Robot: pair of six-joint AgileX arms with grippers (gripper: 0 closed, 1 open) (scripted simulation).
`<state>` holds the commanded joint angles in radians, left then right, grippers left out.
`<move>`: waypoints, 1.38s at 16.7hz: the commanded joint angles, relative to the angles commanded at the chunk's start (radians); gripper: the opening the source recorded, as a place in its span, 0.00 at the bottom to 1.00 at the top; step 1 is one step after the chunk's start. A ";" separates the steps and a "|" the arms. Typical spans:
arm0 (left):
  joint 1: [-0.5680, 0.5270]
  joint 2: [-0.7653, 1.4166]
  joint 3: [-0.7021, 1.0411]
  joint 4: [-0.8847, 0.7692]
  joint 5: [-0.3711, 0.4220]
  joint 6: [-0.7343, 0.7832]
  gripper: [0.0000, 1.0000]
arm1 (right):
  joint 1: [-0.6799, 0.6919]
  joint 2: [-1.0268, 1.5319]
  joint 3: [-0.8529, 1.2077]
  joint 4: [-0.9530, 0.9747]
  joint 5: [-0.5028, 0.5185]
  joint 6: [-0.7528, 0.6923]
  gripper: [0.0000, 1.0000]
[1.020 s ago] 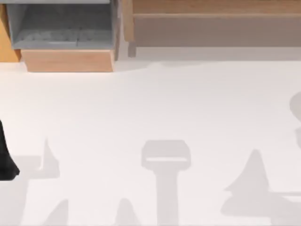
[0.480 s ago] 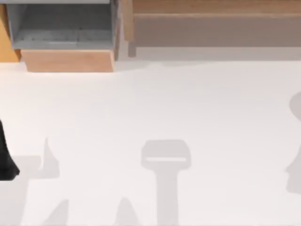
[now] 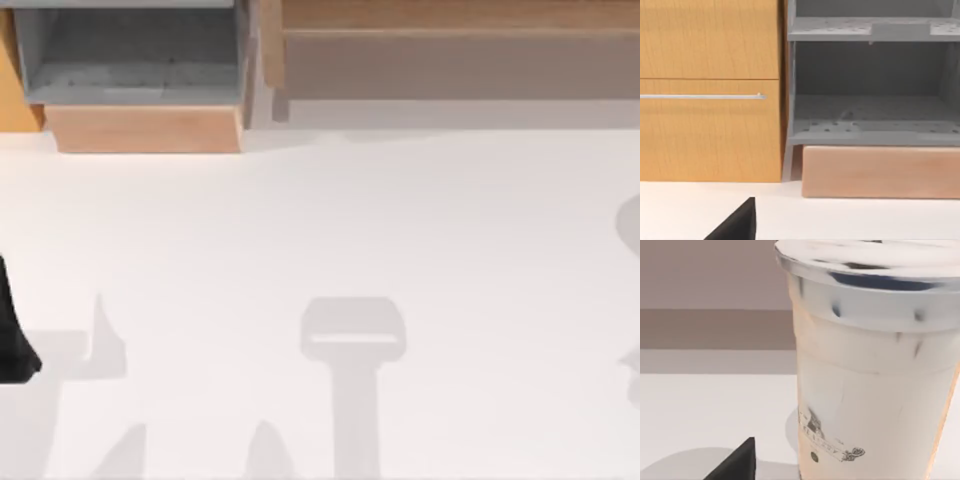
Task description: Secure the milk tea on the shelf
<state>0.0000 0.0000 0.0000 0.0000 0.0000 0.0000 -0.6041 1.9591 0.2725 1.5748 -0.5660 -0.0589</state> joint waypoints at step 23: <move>0.000 0.000 0.000 0.000 0.000 0.000 1.00 | 0.144 0.138 0.290 -0.142 0.148 0.017 0.40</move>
<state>0.0000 0.0000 0.0000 0.0000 0.0000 0.0000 -0.4599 2.0973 0.5629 1.4326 -0.4179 -0.0422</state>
